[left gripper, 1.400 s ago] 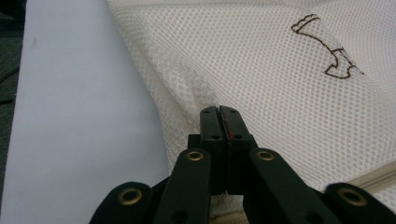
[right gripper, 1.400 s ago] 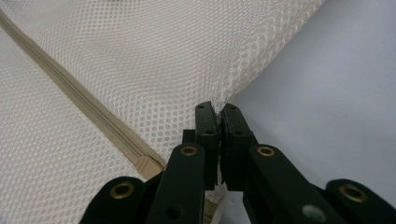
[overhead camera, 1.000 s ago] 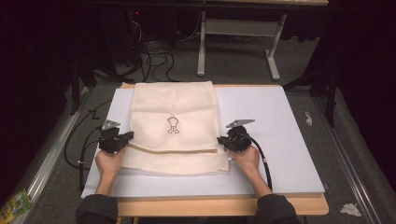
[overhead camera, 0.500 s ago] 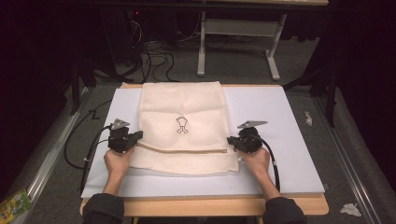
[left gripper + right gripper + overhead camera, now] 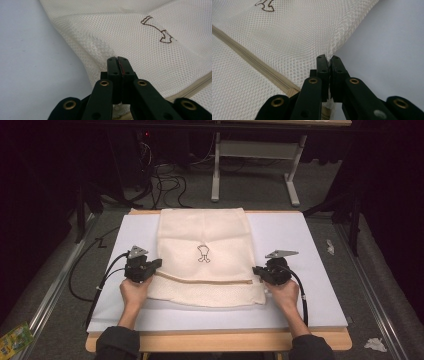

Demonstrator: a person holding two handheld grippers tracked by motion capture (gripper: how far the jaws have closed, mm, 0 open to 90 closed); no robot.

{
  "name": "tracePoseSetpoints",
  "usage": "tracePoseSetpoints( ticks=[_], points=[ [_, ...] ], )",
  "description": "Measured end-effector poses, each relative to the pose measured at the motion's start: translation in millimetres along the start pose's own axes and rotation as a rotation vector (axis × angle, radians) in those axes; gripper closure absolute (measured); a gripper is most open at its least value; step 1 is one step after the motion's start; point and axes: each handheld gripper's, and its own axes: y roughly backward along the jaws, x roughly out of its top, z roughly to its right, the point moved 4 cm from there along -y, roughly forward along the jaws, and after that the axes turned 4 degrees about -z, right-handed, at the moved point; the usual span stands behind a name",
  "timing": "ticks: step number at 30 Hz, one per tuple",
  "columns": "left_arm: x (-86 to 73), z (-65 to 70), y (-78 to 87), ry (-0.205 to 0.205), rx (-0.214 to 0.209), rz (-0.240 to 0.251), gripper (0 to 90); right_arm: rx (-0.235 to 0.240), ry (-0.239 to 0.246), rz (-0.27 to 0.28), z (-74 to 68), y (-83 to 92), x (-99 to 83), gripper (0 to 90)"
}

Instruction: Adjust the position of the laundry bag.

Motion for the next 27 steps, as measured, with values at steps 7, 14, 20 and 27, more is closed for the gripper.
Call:
tracePoseSetpoints(
  ticks=[7, 14, 20, 27],
  points=[
    [2.7, 9.8, -5.1, -0.011, -0.018, 0.001, 89.5, -0.013, -0.019, 0.007, 8.3, 8.3, -4.7, 88.4],
    [6.2, 19.9, -9.9, -0.029, -0.028, 0.000, 89.4, -0.026, -0.028, 0.018, 17.2, 15.6, -11.0, 88.3],
    [6.4, 30.7, -19.4, -0.032, -0.046, -0.006, 89.3, -0.043, -0.048, 0.026, 27.4, 24.0, -17.2, 88.3],
    [5.2, 34.9, -22.9, -0.034, -0.055, -0.004, 88.9, -0.055, -0.060, 0.025, 34.6, 28.7, -24.1, 88.2]
  ],
)
